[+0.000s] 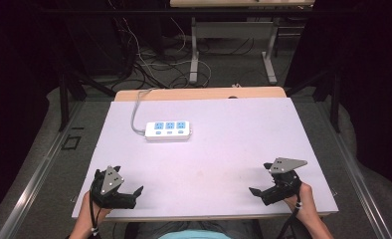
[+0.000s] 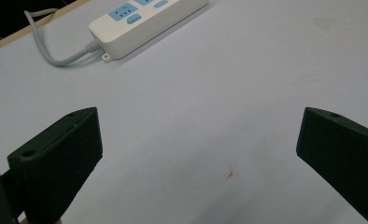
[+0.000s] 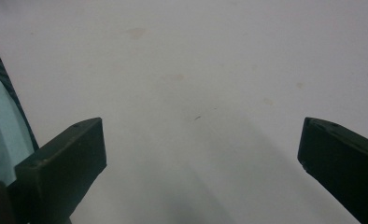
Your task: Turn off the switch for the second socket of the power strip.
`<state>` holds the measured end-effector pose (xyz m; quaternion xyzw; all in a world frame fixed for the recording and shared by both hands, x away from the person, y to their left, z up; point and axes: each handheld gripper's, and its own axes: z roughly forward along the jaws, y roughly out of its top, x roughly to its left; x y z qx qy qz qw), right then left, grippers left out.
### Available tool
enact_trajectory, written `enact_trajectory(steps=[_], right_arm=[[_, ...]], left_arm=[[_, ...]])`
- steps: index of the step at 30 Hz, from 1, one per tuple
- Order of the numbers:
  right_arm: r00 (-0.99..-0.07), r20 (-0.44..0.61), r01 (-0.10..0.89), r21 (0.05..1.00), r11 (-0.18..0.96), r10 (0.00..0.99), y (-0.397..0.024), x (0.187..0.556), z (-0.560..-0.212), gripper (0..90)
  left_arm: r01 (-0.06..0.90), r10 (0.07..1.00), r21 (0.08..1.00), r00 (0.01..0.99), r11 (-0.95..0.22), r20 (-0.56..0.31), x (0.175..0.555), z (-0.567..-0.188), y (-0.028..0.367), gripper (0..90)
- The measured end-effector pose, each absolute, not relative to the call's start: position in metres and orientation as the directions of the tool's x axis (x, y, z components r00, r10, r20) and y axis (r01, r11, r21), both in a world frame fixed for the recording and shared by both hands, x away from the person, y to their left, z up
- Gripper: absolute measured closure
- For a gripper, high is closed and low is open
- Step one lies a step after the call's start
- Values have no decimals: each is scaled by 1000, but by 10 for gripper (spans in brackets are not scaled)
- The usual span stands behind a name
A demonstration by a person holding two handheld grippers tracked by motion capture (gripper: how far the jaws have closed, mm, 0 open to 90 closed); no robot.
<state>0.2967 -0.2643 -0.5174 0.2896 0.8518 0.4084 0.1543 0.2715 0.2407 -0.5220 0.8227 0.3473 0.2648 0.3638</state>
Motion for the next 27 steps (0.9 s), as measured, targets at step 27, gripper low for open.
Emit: enact_trajectory(steps=[27], right_arm=[[-781,-36,374,773,512,624,-263,297,-518,9]], left_arm=[[386,778,782,597,-490,194,292,-515,234,0]])
